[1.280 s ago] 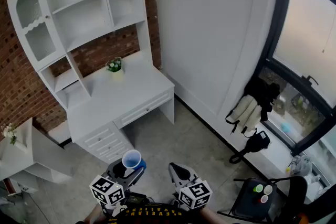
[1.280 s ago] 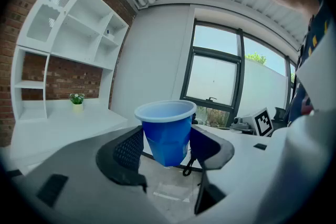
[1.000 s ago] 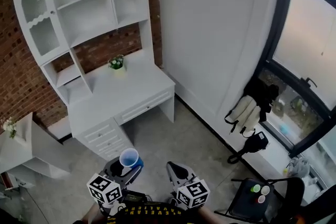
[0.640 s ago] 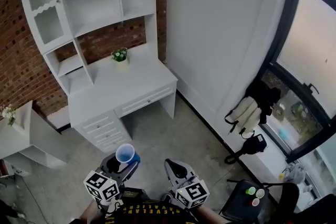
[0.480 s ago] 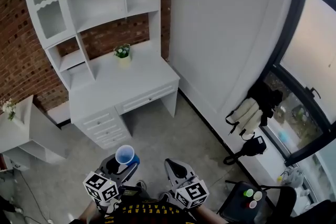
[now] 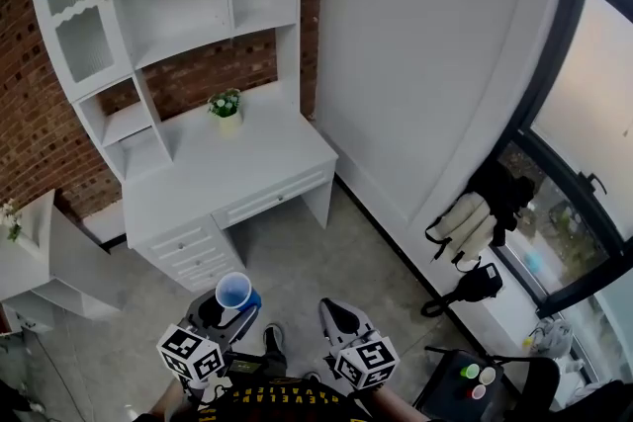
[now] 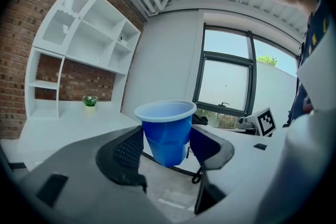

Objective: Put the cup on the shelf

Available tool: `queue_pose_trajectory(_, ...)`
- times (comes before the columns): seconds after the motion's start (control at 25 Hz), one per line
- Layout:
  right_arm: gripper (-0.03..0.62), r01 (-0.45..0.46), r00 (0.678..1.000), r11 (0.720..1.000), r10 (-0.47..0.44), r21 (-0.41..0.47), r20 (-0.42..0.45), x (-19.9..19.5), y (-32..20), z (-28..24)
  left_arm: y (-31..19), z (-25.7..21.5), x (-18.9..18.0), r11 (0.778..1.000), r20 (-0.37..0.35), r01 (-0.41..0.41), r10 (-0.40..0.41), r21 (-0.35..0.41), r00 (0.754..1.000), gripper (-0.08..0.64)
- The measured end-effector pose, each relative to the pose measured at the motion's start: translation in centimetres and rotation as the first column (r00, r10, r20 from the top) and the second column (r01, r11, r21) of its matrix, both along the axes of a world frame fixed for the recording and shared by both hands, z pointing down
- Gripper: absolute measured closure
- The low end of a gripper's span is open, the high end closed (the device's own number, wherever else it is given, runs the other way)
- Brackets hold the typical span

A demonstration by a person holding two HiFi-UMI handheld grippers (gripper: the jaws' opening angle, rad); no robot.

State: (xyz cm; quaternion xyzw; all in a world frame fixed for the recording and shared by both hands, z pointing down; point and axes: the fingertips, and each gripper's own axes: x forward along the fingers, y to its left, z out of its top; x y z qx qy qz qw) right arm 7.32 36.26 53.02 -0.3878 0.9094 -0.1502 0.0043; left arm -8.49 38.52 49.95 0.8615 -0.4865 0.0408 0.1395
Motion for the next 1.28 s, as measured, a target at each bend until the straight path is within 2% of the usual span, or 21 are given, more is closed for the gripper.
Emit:
queue_pose_trajectory(0.2, 0.6, -0.044, 0.999, 0.999, 0.044, 0.009, 0.015, -1.7, -4.9, -0.8, -5.2, 0.4, -2.0, 0.999, 0.001, -0.036, 0.036, -0.004, 0.999, 0.282)
queue_pose_trajectory(0.4, 0.6, -0.086, 0.996, 0.996, 0.086, 0.004, 0.007, -4.0, -10.3, -1.1, -11.3, -0.6, -4.4, 0.998, -0.009, -0.063, 0.063, 0.023, 0.998, 0.282)
queue_pose_trajectory(0.64, 0.6, -0.076, 0.996, 0.997, 0.077, 0.007, -0.051, -8.4, -14.9, -0.7, -16.6, 0.1, -8.0, 0.996, -0.018, -0.085, 0.085, 0.006, 0.996, 0.282)
queue_pose_trajectory(0.88, 0.6, -0.099, 0.994, 0.995, 0.099, -0.009, -0.046, -11.2, -18.7, -0.8, -21.0, 1.0, -10.8, 0.995, -0.026, -0.096, 0.095, -0.011, 0.995, 0.282)
queue_pose_trajectory(1.04, 0.6, -0.113, 0.993, 0.993, 0.112, -0.037, -0.043, -11.5, -20.3, -0.5, -23.1, 2.0, -11.0, 0.993, -0.038, -0.111, 0.11, -0.04, 0.993, 0.282)
queue_pose_trajectory(1.28, 0.6, -0.142, 0.988, 0.988, 0.138, -0.064, -0.066, -8.7, -23.6, 1.7, -26.9, 2.8, -8.4, 0.989, -0.024, -0.14, 0.139, -0.049, 0.99, 0.282)
